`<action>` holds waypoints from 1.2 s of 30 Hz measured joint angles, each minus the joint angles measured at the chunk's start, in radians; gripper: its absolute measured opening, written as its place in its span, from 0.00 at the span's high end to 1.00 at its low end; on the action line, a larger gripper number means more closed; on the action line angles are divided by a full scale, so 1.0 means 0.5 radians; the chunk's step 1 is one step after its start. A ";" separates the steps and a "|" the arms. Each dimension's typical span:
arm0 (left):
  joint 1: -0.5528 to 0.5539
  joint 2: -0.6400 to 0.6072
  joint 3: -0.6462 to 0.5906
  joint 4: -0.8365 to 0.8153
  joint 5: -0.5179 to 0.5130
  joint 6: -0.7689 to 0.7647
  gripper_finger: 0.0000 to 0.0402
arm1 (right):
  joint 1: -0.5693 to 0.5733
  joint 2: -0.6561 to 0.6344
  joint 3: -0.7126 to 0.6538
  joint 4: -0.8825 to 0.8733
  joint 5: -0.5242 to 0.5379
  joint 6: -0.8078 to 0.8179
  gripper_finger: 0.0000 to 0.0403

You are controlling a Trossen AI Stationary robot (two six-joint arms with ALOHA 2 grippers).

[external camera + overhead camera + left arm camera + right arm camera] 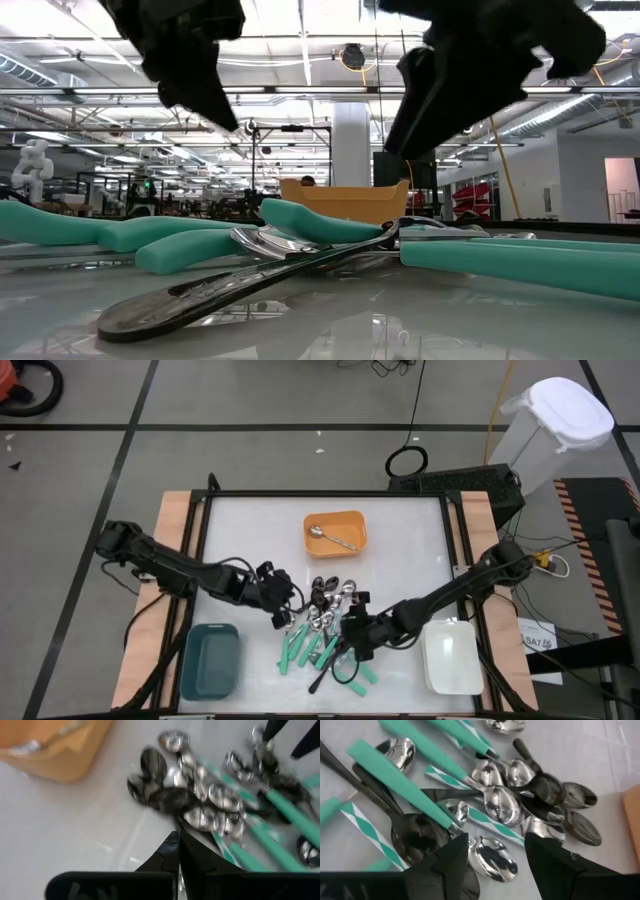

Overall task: Sort silverware by color (type)
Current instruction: Put the green spoon into the blue bin

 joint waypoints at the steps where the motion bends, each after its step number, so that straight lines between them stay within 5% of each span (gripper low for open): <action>1: -0.017 0.023 -0.002 0.001 -0.001 -0.024 0.96 | 0.001 0.021 0.000 0.036 -0.001 0.000 0.52; 18: -0.252 0.229 -0.001 0.309 0.000 -0.449 0.96 | 0.032 0.104 0.000 0.519 -0.161 0.108 0.52; 28: -0.363 0.230 0.000 0.701 0.044 0.041 0.96 | 0.131 0.104 0.000 0.550 -0.162 0.248 0.52; 36: -0.388 0.266 0.120 0.629 0.043 -0.507 0.96 | 0.199 0.104 0.000 0.606 -0.159 0.264 0.52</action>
